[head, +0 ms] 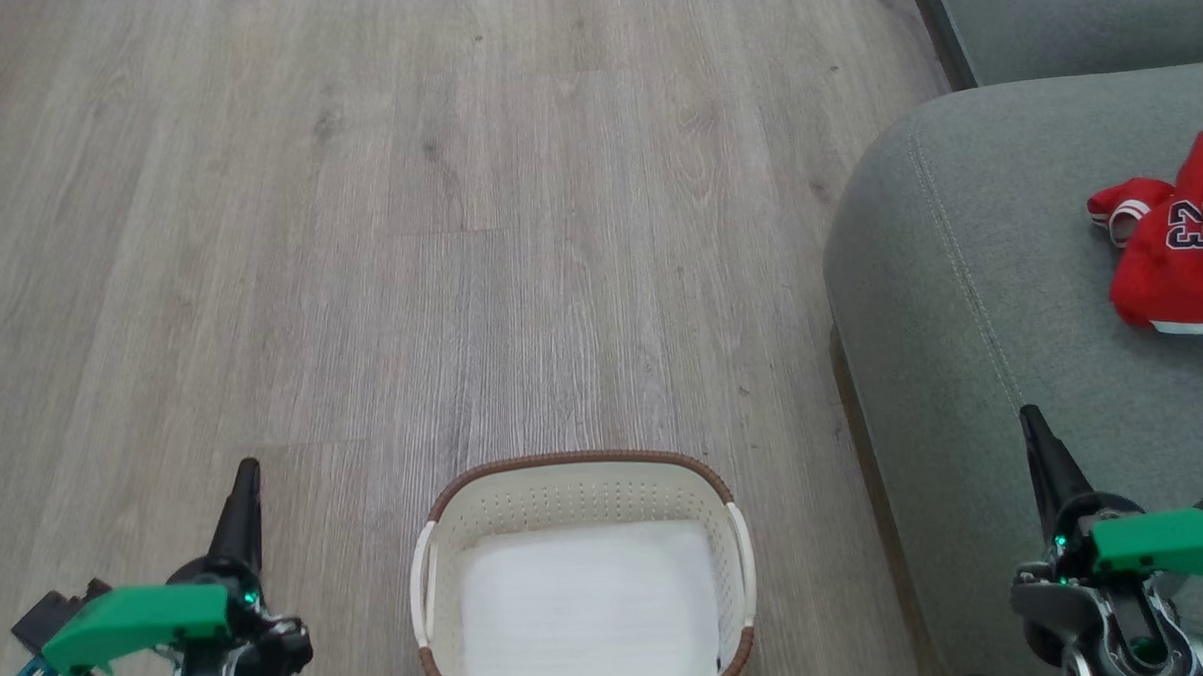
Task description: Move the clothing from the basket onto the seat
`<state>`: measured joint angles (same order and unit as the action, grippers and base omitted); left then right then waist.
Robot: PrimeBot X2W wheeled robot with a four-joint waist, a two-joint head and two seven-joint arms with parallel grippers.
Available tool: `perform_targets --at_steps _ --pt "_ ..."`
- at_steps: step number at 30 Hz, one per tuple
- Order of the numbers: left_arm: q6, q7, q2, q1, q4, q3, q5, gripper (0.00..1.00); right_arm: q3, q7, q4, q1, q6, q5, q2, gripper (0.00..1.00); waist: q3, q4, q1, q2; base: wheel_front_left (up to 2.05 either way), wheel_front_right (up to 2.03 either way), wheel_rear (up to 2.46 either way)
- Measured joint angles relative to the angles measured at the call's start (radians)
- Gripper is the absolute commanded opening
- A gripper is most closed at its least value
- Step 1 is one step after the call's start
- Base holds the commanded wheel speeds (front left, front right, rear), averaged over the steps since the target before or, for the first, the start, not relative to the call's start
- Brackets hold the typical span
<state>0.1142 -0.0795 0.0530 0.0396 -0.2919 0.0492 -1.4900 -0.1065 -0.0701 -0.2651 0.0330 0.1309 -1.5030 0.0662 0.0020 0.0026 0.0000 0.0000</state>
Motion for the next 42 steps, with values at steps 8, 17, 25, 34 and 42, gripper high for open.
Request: perform_targets --at_steps 8,17,25,34,42 --pt "0.009 -0.021 -0.005 0.006 0.005 0.025 -0.082 0.00 -0.013 -0.020 -0.007 0.009 0.000 -0.077 -0.004 0.00 0.001 -0.002 0.0000 0.0000 0.00 0.00 0.00" --pt "0.010 -0.026 -0.008 0.020 0.010 0.028 -0.116 0.00 -0.016 -0.028 -0.011 0.026 0.000 -0.109 -0.006 0.00 0.001 -0.003 0.0000 0.0000 0.00 0.00 0.00" --pt "0.010 -0.026 -0.008 0.020 0.010 0.028 -0.116 0.00 -0.017 -0.028 -0.012 0.026 0.000 -0.109 -0.006 0.00 0.001 -0.003 0.0000 0.0000 0.00 0.00 0.00" --pt "0.010 -0.026 -0.009 0.020 0.010 0.028 -0.116 0.00 -0.018 -0.028 -0.012 0.026 0.000 -0.109 -0.007 0.00 0.001 -0.003 0.0000 0.0000 0.00 0.00 0.00" --pt "0.010 -0.026 -0.009 0.020 0.010 0.028 -0.116 0.00 -0.018 -0.028 -0.012 0.026 0.000 -0.109 -0.008 0.00 0.001 -0.003 0.0000 0.0000 0.00 0.00 0.00"
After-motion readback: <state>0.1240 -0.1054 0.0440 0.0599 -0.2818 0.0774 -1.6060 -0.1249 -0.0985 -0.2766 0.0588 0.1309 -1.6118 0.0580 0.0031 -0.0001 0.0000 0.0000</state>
